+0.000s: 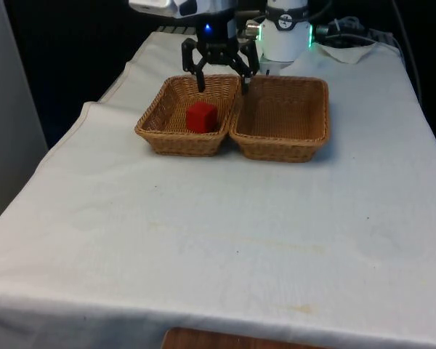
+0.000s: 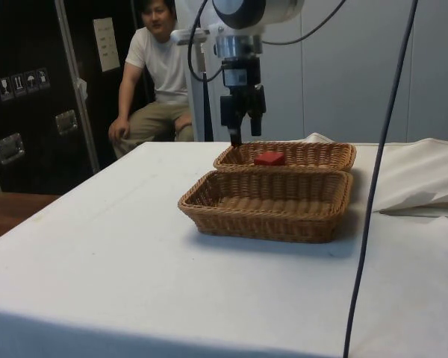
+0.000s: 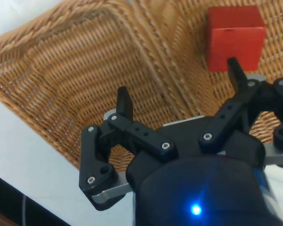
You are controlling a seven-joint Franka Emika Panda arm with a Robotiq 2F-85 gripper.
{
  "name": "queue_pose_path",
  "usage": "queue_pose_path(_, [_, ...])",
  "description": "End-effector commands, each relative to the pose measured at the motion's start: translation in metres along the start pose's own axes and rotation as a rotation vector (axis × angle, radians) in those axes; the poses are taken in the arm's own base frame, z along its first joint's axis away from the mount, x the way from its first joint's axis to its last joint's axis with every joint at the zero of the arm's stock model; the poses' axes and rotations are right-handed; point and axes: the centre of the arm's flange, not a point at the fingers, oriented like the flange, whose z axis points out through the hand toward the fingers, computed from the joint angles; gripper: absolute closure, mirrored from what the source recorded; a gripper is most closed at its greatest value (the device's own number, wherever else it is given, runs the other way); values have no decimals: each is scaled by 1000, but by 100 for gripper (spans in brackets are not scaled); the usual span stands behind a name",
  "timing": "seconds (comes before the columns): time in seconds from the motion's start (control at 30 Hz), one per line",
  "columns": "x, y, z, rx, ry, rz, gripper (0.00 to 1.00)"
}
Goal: Pick up the red cube and place it into the right basket.
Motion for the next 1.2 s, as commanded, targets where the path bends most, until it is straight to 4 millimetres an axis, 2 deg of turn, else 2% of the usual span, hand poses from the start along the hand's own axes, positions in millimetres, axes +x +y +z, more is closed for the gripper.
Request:
queue_pose_path(0.0, [2, -5, 1, -14, -5, 1, 0])
queue_pose_path(0.07, [1, -7, 0, -4, -1, -1, 0])
queue_pose_path(0.3, [5, -33, 2, -34, -8, -6, 0])
queue_pose_path(0.33, [4, -30, 0, -19, -3, -7, 0])
queue_pose_path(0.4, [7, -41, 3, -46, -11, -8, 0])
queue_pose_path(0.63, [9, -55, 2, -74, -12, -10, 0])
queue_pose_path(1.17, [17, -93, -12, -147, -10, -28, 0])
